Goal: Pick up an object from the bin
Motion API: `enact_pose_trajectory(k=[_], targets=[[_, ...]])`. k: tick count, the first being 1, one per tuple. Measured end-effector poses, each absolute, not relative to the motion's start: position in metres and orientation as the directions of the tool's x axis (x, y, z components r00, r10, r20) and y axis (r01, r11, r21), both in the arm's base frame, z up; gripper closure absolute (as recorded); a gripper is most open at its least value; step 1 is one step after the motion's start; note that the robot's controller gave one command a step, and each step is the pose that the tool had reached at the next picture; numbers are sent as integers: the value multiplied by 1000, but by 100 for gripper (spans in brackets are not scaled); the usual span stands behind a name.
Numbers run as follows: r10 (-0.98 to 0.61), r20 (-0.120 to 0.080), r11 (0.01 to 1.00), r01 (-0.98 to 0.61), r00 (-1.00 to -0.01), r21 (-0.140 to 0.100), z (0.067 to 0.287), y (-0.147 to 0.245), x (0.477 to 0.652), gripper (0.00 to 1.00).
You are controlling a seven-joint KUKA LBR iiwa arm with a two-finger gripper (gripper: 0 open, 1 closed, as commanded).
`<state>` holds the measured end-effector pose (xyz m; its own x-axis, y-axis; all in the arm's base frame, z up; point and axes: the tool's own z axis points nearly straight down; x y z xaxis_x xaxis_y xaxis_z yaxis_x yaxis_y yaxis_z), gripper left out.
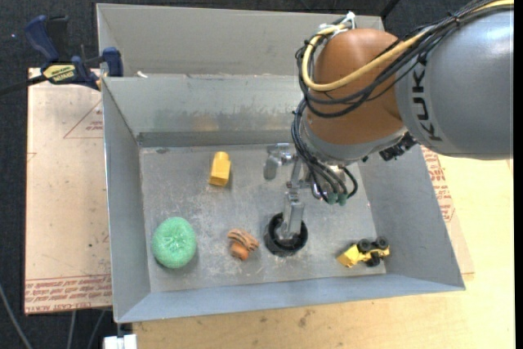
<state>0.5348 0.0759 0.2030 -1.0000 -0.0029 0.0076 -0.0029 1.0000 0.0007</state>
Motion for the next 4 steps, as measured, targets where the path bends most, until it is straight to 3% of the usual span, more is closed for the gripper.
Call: enact_pose_trajectory(k=[1,2,3,4], targets=[[-1,-1,1000,-1,-1000,1,207,75,536,0],[32,-8,999,32,-999,3,161,65,520,0],[-62,2,998,-62,-998,1,122,34,527,0],[-396,-4,918,-396,-918,0,83,19,555,0]])
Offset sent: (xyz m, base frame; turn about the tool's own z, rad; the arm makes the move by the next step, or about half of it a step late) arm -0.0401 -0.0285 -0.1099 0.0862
